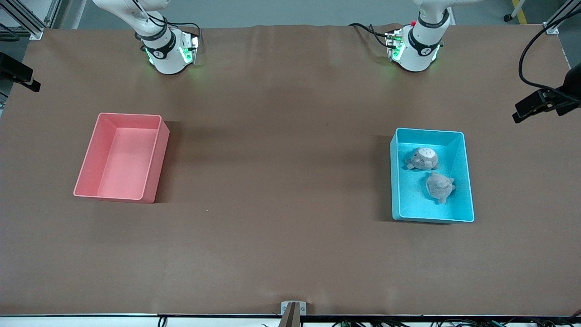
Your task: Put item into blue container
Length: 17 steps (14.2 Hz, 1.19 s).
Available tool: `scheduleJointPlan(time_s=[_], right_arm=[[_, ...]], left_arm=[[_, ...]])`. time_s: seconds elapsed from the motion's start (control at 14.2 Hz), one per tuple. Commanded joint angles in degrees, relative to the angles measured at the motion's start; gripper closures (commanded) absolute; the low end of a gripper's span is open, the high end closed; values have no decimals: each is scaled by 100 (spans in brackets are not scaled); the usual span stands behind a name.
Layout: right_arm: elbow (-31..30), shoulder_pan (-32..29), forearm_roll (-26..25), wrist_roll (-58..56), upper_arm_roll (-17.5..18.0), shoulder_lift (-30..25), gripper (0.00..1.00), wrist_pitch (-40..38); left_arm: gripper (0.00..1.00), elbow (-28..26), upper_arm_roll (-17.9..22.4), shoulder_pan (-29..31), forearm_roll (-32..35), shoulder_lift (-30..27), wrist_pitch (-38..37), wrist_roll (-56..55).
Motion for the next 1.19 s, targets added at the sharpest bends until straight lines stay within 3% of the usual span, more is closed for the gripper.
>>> scheduleJointPlan(time_s=[0.0,0.35,1.12], right_arm=[[100,-99,97,-159,9,11,0,-2],[4,-99,97,-325,9,-6,0,94],[-49,-126,97,-282,9,-24,0,42]], left_arm=[[0,-633,126,-251,-83,-452,56,102],[0,-1241,249,-445,-91,-875,337,111],[0,-916,249,-463,-329,-831,294,93]])
